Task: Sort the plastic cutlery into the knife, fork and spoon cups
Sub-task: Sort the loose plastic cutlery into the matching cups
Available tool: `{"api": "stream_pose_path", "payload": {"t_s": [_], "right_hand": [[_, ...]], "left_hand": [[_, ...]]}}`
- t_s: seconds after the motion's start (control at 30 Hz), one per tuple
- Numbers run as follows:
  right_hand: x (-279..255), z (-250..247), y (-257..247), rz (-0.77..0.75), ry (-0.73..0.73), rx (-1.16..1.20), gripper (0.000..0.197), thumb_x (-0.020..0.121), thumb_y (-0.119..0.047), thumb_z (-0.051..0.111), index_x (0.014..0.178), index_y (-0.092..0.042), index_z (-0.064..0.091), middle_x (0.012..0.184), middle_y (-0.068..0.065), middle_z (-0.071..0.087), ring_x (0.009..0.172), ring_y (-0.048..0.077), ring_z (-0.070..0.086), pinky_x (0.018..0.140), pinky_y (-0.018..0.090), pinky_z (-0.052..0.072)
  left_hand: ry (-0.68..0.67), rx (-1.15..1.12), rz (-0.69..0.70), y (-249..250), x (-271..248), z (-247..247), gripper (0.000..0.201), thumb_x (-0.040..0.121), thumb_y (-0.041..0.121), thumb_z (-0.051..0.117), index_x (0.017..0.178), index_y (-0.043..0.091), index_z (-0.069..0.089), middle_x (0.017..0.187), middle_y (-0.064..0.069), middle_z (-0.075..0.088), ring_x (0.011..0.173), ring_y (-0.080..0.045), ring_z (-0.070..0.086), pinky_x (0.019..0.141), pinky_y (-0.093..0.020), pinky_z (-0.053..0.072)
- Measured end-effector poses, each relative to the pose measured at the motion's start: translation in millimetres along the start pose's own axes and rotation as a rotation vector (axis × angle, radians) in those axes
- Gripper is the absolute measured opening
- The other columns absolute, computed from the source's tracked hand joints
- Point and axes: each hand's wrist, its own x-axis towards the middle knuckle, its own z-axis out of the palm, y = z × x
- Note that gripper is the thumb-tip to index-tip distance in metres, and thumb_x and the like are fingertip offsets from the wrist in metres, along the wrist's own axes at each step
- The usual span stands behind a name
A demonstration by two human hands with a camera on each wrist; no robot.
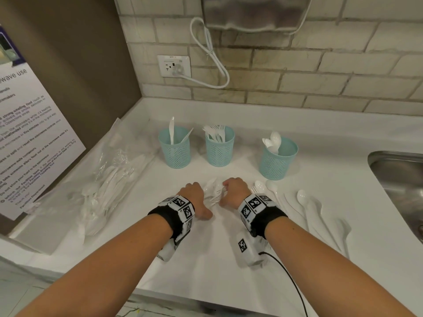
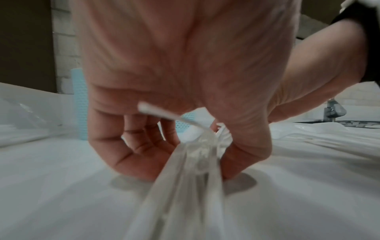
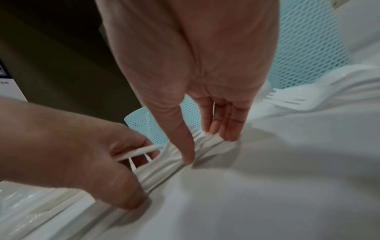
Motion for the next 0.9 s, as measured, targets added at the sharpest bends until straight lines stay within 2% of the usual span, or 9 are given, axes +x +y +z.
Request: {"api": "stream_pose_path", "payload": {"t_s": [0.1,0.23,0.33,0.4,0.47,0.57,0.67,0.77,0.9], "right_hand": [[2,5,-6,-0.028,0.046,0.098,0.037,0.080,-0.020,0.066,0.114,-0.005,0.062,0.120,0.013,0.063,0.115,0.028,0.057,0.102,0.035,0.043],[4,11,-5,-0.062,0.081,0.237,0.035,0.076,-0.017,0.072,0.107,-0.004,0.062,0.112,0.014,0.066,0.108,0.029,0.061,0.095,0.035,0.048],[5,11,-2,-0.051,0.117,0.371,0.056,0.064,-0.016,0.083,0.110,-0.007,0.052,0.112,0.011,0.056,0.100,0.026,0.058,0.087,0.031,0.048],[4,10,1,-0.061,0.131,0.432,0.065,0.060,-0.009,0.085,0.113,-0.004,0.047,0.106,0.006,0.044,0.090,0.023,0.052,0.075,0.021,0.045],[4,10,4,-0.077,0.150,0.468,0.056,0.067,-0.003,0.078,0.113,-0.002,0.045,0.103,0.006,0.038,0.085,0.020,0.046,0.065,0.018,0.039],[8,13,9,-0.106,0.168,0.505,0.040,0.073,-0.002,0.068,0.105,-0.006,0.044,0.103,0.010,0.041,0.084,0.021,0.047,0.070,0.021,0.038],[11,14,12,-0.082,0.142,0.546,0.047,0.071,-0.002,0.072,0.105,-0.011,0.040,0.105,0.010,0.041,0.083,0.019,0.045,0.063,0.015,0.037],[10,7,14,-0.048,0.170,0.518,0.060,0.073,-0.006,0.072,0.124,-0.009,0.039,0.119,0.011,0.035,0.099,0.022,0.048,0.083,0.021,0.040],[5,-12,13,-0.039,0.217,0.531,0.056,0.084,-0.018,0.063,0.136,-0.016,0.041,0.137,0.010,0.029,0.127,0.027,0.038,0.107,0.029,0.030]], "left_hand": [[-0.010,-0.063,0.011,-4,6,2,0.072,0.062,0.039,0.078,0.114,0.007,0.041,0.113,-0.008,0.056,0.103,-0.026,0.058,0.076,-0.030,0.047],[-0.007,-0.005,0.008,-3,10,4,0.064,0.070,0.038,0.073,0.117,0.007,0.044,0.117,-0.010,0.055,0.109,-0.028,0.055,0.081,-0.031,0.046],[-0.012,0.133,0.023,0,10,7,0.063,0.079,0.041,0.064,0.126,0.006,0.041,0.126,-0.014,0.043,0.120,-0.031,0.043,0.091,-0.036,0.041],[-0.006,0.153,0.048,3,11,9,0.060,0.082,0.035,0.064,0.127,0.005,0.038,0.127,-0.014,0.040,0.119,-0.033,0.042,0.091,-0.037,0.041],[0.017,0.154,0.085,3,12,9,0.057,0.082,0.028,0.065,0.125,0.004,0.037,0.126,-0.015,0.043,0.117,-0.034,0.046,0.088,-0.037,0.043],[0.027,0.137,0.121,1,15,9,0.055,0.081,0.022,0.066,0.122,0.004,0.035,0.123,-0.015,0.049,0.112,-0.034,0.052,0.085,-0.039,0.045],[0.035,0.067,0.116,0,18,11,0.048,0.083,0.017,0.063,0.121,0.004,0.037,0.121,-0.015,0.053,0.109,-0.033,0.057,0.082,-0.037,0.046],[0.076,0.027,0.132,-4,21,12,0.042,0.088,0.023,0.059,0.120,0.003,0.040,0.122,-0.017,0.054,0.111,-0.033,0.056,0.083,-0.035,0.044],[0.194,-0.057,0.222,-13,25,5,0.043,0.090,0.028,0.056,0.121,0.003,0.040,0.124,-0.015,0.046,0.115,-0.032,0.046,0.090,-0.036,0.039]]}}
